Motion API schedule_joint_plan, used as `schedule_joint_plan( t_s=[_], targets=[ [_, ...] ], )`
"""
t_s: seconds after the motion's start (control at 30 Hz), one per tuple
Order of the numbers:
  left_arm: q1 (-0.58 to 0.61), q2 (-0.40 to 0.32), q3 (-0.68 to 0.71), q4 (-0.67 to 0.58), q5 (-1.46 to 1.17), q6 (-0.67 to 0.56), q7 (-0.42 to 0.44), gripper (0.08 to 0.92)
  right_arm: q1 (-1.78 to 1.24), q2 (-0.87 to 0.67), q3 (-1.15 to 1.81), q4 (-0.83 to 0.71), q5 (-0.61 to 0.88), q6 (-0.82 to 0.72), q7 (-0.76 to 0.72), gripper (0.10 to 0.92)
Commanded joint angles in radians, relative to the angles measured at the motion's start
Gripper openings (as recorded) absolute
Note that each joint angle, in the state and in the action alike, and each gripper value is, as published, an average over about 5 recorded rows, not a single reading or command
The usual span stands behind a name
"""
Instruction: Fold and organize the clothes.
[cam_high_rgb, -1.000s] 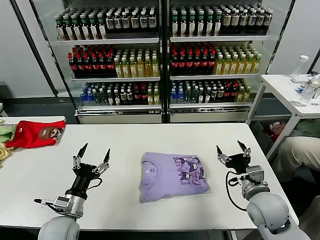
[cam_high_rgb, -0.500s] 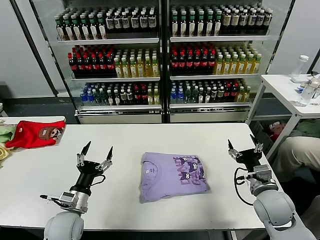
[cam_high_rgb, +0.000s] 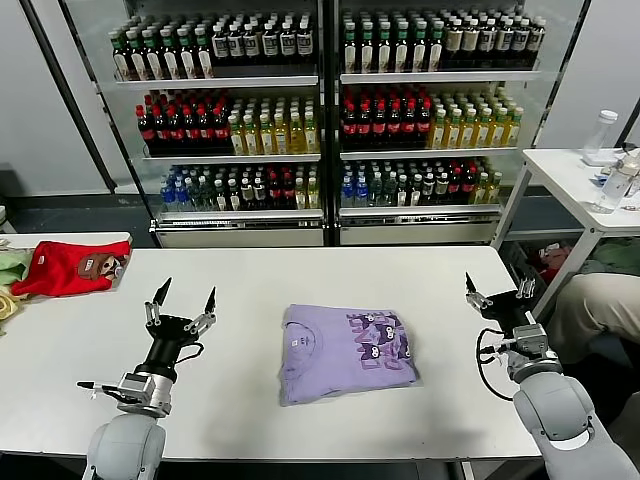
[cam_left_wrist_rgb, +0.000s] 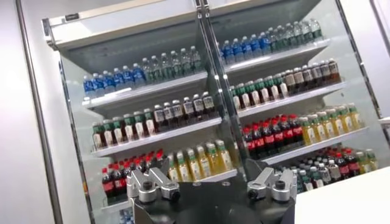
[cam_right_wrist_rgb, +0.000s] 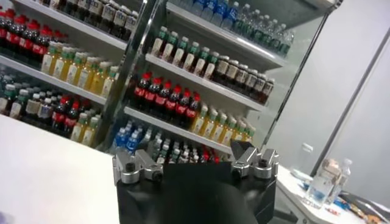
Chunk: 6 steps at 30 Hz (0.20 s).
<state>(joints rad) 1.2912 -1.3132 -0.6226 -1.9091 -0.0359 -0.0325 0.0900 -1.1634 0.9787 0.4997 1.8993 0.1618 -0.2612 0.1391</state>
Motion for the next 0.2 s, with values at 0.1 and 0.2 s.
schedule_joint_plan(
  t_s=[0.1,0.2],
  targets=[
    [-0.054,-0.003,0.006,0.035,0.013,0.01,-0.017,0.823,0.016,-0.029,-0.01,-0.045,-0.025,0.04,-0.004,0.823],
    [-0.069,-0.002,0.007,0.044,0.013,0.008,-0.017,0.823,0.016,-0.032,-0.012,-0.049,-0.026,0.042,-0.003,0.823]
  ],
)
